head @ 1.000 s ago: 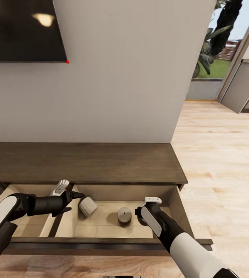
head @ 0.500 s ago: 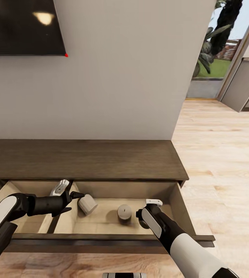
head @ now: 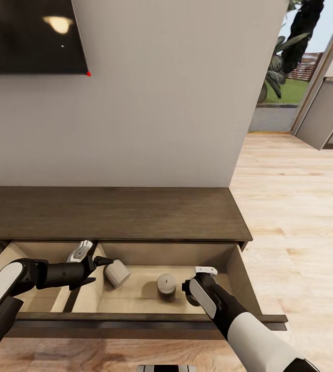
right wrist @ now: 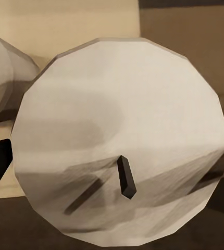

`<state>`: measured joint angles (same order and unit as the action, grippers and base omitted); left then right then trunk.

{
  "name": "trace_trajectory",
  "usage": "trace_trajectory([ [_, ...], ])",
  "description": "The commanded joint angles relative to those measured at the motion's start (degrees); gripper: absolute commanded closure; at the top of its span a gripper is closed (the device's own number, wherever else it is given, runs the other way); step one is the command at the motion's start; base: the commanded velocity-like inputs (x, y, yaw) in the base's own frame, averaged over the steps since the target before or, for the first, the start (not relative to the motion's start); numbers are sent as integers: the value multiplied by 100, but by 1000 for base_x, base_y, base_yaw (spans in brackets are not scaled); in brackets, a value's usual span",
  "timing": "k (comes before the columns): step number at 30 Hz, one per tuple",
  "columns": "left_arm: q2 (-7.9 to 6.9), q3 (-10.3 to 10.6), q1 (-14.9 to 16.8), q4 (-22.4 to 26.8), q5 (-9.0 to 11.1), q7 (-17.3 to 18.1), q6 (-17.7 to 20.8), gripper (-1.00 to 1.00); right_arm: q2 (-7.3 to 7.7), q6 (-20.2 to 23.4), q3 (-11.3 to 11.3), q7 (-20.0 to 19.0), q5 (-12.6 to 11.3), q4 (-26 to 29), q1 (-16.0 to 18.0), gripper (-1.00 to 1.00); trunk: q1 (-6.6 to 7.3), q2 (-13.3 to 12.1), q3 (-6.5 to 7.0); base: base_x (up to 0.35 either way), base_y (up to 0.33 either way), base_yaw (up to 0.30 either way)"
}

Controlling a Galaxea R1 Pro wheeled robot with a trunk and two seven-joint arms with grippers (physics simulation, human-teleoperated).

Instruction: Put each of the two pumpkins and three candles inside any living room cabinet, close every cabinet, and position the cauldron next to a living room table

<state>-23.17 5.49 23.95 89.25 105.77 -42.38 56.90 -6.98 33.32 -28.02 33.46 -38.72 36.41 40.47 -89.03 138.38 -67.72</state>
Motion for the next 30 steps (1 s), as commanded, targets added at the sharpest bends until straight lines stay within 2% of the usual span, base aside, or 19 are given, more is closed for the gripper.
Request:
trace_trajectory([
  [1,-4,5,4,4,58,-60,-4,-100,4,8,-28,55,-57,7,5,100,1,2,-5,0,0,0],
  [7,-4,5,4,4,58,-60,-4,-100,4,-23,-27,39,-57,7,5,100,1,2,-5,0,0,0],
  [19,-4,5,4,4,58,-60,-13,-100,4,-400,-65,13,-48,1,6,100,1,2,-5,0,0,0],
  [21,-4,5,4,4,58,-61,-13,-100,4,-429,-69,7,-44,-1,5,100,45,-78,31,0,0,0],
  [26,-4,5,4,4,58,-60,-13,-100,-1,-448,-57,-6,268,-15,5,100,89,-158,67,0,0,0],
  [30,-4,5,4,4,58,-60,-13,-100,-4,-449,-54,-39,339,-19,5,100,89,-158,67,0,0,0],
])
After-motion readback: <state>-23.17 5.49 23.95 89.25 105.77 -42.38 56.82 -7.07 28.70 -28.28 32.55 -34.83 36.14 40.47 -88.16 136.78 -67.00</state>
